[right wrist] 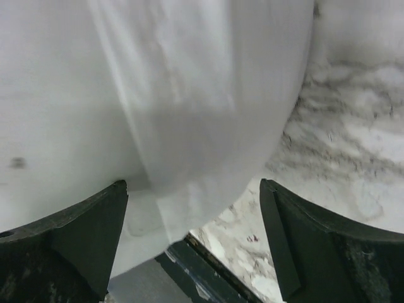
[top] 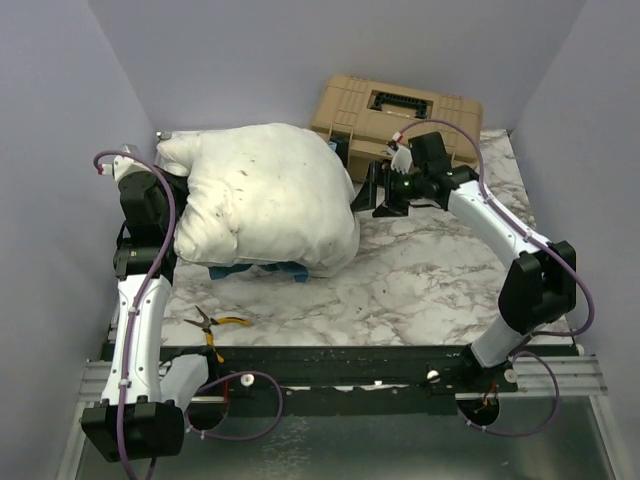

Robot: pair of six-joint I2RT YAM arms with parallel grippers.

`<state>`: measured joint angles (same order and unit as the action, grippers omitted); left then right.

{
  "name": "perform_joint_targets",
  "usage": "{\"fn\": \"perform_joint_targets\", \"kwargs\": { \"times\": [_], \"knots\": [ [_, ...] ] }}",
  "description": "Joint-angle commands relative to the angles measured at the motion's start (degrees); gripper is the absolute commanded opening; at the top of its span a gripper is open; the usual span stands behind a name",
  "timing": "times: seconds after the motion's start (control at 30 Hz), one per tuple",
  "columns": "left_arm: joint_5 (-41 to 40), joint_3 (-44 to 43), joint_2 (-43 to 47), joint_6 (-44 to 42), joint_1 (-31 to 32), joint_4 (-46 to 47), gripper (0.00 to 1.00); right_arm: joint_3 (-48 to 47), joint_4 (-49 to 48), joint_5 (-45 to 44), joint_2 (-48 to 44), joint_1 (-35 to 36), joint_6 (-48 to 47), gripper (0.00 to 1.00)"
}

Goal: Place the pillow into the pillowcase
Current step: Stuff the pillow into the pillowcase.

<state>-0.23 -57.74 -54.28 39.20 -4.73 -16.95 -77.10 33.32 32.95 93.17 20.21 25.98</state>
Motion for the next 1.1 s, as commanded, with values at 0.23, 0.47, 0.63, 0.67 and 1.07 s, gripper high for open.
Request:
{"fn": "perform_joint_targets", "kwargs": {
  "times": [0.23,0.47,0.63,0.67,1.07],
  "knots": [
    [-1.04,0.34,1.09,-5.71,-0.46,-4.11,0.0,-13.23,-1.52,-3.74,7.06,2.14,-1.06,0.82],
    [0.16,-0.24,1.37,-4.57,-0.45,-3.96,0.0,-19.72,1.56,-12.26,14.47,5.58,-4.71,0.56],
    [3.26,-1.53,1.94,-3.55,-0.45,-2.91,0.0,-25.8,6.56,-19.03,16.41,6.47,-7.21,0.01],
    [3.71,-2.08,2.15,-3.5,-0.45,-2.47,0.0,-26.86,7.18,-19.64,15.83,6.46,-7.84,0.0],
    [4.18,-10.97,0.52,-3.98,-0.45,-1.28,0.0,-38.92,-0.69,9.05,-3.01,6.42,-1.67,0.0]
  ]
}}
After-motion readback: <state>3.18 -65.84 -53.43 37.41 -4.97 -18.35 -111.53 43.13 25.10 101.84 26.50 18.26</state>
